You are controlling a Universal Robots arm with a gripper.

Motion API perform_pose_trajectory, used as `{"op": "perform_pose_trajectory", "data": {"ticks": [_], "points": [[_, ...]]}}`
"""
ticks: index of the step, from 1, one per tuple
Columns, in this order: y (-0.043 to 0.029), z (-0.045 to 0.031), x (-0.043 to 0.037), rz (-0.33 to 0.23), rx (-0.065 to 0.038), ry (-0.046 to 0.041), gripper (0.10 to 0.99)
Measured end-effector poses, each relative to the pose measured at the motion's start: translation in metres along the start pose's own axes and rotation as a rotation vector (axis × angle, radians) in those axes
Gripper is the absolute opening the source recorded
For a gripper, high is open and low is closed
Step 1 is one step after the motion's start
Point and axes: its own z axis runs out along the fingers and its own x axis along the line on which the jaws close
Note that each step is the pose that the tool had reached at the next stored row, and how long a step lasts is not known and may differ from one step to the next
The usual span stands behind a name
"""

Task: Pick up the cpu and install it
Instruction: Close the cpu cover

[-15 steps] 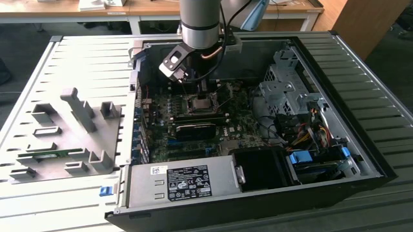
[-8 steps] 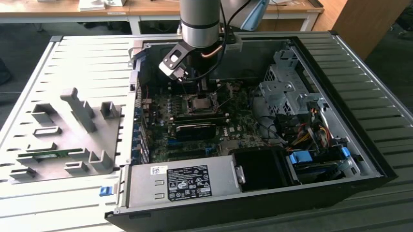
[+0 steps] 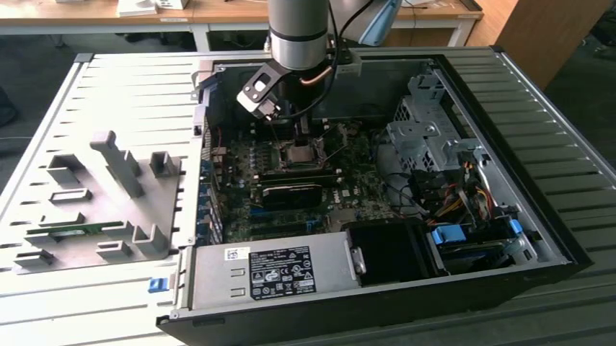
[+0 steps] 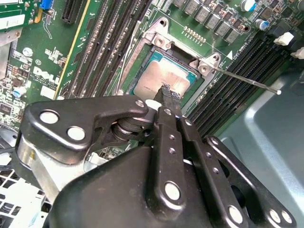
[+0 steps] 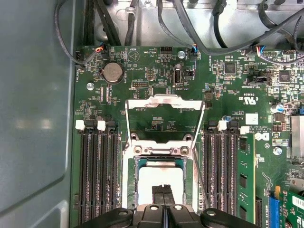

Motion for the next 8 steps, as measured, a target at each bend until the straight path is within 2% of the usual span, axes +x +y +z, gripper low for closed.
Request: {"op": "perform_pose_trajectory", "data": {"ticks": [8], "points": [[0.0001,-0.0011,0.0,0.0,0.0,0.0002,0.106]]}}
